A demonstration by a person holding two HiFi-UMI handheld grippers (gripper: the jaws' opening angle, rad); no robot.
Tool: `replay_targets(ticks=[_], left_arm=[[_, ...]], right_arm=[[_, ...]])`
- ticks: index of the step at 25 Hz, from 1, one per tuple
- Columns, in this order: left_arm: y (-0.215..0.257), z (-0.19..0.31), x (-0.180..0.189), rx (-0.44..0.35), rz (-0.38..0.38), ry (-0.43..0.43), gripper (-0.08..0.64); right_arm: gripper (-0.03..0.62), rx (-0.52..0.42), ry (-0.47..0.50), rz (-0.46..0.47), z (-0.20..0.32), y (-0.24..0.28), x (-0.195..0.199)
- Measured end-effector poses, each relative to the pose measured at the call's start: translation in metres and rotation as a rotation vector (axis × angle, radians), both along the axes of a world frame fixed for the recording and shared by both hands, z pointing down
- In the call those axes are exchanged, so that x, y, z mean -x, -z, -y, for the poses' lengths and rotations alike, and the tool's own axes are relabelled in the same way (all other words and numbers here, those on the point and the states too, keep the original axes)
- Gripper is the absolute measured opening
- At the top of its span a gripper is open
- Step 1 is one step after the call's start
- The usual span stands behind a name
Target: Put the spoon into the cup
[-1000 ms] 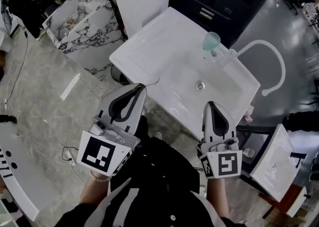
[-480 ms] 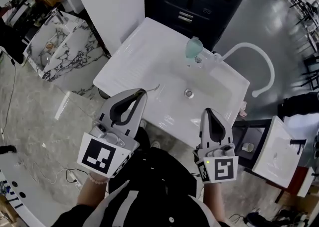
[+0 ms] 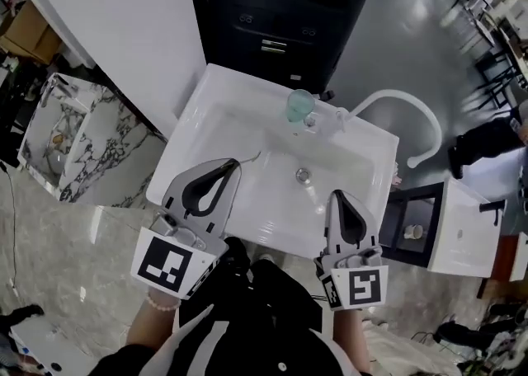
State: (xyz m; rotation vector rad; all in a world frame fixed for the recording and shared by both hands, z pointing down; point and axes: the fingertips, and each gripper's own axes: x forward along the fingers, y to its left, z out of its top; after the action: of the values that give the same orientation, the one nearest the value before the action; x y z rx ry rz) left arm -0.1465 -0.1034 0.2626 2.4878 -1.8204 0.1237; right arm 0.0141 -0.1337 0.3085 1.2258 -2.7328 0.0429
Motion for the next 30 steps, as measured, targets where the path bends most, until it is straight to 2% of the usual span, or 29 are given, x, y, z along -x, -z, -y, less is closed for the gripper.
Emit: replay_targets(ticks=[7, 15, 20, 24, 27, 30], left_arm=[[0.001, 0.029, 0.017, -0.012, -0.016, -0.114, 0.006], [-0.009, 0.046, 0.03, 0.005, -0.026, -0.207, 0.006], [-0.012, 0.061, 0.03, 0.003, -0.032, -0.231, 0.006], [-0.014, 0.076, 0.024, 0.005, -0.03, -0.244, 0.006], [-0.014, 0.087, 0.017, -0.001, -0.032, -0.243, 0.006], [-0.013, 0.099, 0.012, -0.013, -0.027, -0.241, 0.006]], right_arm=[[0.0, 0.013, -0.126, -0.008, 0.007, -0.004, 0.014], [0.0, 0.024, -0.219, -0.012, 0.005, -0.009, 0.028], [0.0, 0.042, -0.255, -0.041, 0.003, -0.015, 0.022], [0.0, 0.049, -0.269, -0.019, 0.009, -0.014, 0.018], [0.0, 0.064, -0.277, -0.037, 0.013, -0.018, 0.01], [0.0, 0.053, -0.266, -0.007, 0.02, -0.015, 0.009]])
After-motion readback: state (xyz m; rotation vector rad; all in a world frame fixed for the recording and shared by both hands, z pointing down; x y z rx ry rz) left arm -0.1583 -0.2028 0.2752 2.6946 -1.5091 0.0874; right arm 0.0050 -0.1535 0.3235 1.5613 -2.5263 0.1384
